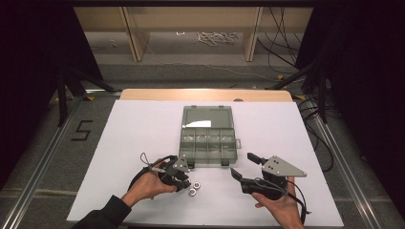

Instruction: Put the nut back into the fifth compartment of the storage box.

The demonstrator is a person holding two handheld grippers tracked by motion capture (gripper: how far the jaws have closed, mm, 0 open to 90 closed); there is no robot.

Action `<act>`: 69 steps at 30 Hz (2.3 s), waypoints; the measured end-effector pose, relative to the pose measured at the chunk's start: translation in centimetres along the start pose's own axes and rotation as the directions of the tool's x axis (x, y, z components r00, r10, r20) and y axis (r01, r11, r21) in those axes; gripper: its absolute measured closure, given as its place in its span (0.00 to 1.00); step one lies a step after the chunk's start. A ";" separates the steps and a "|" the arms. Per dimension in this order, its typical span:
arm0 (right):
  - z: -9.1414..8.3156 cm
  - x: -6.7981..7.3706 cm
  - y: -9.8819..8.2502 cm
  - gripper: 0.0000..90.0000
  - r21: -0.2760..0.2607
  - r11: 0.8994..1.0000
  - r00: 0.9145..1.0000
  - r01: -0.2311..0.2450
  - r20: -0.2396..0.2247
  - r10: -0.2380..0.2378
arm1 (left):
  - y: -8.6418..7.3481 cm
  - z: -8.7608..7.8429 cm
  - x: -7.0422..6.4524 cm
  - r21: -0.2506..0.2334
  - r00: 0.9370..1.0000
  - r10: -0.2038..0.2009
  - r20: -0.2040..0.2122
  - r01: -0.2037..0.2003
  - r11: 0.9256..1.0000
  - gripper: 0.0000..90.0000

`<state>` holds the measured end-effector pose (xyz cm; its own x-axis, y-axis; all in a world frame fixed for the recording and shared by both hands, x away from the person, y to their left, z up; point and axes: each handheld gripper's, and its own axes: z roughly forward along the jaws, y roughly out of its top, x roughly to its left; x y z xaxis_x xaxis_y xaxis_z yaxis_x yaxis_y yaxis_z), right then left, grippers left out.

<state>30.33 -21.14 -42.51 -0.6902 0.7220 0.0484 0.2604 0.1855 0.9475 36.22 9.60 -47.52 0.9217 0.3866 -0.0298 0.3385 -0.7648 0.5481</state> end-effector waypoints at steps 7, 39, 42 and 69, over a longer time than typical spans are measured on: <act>0.0 0.0 0.0 0.27 0.003 1.000 1.000 0.000 -0.002 0.000 | 0.3 -0.6 0.2 -0.009 1.000 0.000 -0.013 0.000 1.000 0.78; 0.1 0.0 -0.1 0.27 0.020 1.000 1.000 0.001 0.005 -0.001 | 3.6 -4.4 3.4 -0.086 0.994 0.002 -0.107 -0.011 0.996 0.78; 0.4 0.0 -0.1 0.27 -0.001 1.000 1.000 -0.006 -0.003 0.006 | 4.0 -4.4 4.1 -0.081 0.993 -0.007 -0.114 -0.003 0.997 0.78; 0.5 -0.1 -0.2 0.27 -0.006 1.000 1.000 0.019 0.004 -0.019 | 4.9 -2.1 7.5 -0.035 0.991 -0.066 -0.116 0.063 0.997 0.78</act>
<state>30.68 -20.90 -42.82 -0.6922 0.7211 0.0287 0.2429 0.1954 0.9502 44.38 9.81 -43.31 0.8692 0.4935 0.0308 0.3887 -0.7205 0.5743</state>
